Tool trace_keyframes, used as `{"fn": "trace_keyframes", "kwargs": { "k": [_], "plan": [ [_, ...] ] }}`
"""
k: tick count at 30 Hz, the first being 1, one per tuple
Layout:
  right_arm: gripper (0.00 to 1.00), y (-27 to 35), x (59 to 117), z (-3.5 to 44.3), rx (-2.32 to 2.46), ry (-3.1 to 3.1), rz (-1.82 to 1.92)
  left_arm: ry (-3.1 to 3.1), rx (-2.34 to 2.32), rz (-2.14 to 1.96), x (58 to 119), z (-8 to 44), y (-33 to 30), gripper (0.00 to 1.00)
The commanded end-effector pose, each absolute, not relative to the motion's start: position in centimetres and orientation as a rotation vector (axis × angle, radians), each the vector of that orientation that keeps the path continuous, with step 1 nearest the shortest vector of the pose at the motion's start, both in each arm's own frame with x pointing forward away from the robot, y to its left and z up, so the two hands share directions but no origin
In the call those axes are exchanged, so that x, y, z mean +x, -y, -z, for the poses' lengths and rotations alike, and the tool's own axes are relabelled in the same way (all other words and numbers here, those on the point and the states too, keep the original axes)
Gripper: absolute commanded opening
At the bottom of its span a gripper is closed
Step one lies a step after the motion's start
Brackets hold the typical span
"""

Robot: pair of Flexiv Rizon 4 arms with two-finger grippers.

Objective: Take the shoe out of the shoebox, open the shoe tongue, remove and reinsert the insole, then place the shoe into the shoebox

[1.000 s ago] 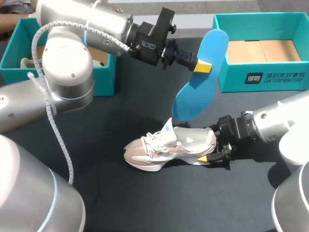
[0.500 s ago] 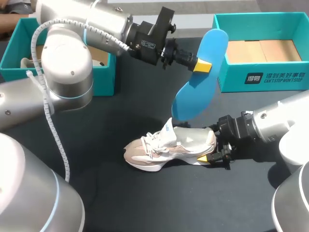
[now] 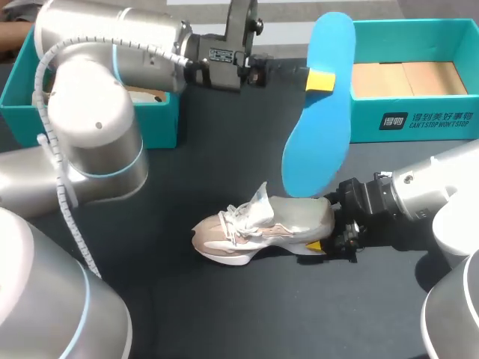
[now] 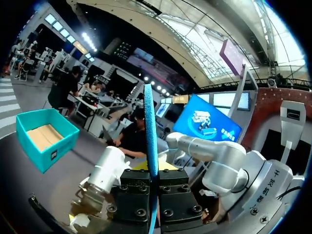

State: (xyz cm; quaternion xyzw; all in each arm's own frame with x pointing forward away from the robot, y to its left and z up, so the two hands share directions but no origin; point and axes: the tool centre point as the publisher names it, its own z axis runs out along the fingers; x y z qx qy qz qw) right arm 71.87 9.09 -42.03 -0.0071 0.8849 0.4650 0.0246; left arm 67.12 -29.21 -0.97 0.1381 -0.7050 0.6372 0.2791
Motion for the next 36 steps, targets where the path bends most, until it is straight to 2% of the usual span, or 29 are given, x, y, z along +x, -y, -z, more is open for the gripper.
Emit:
{"fn": "trace_keyframes", "kwargs": {
  "k": [1, 36],
  "plan": [
    [0.0, -9.2, 71.8, 42.1, -0.02, -2.737, -1.434, 1.677, 0.589, -1.742, 64.5, 0.9, 27.8, 0.0],
    [0.0, -9.2, 71.8, 42.1, -0.02, -2.737, -1.434, 1.585, 0.676, -1.655, 62.2, -0.7, 25.1, 0.0]
  ]
}}
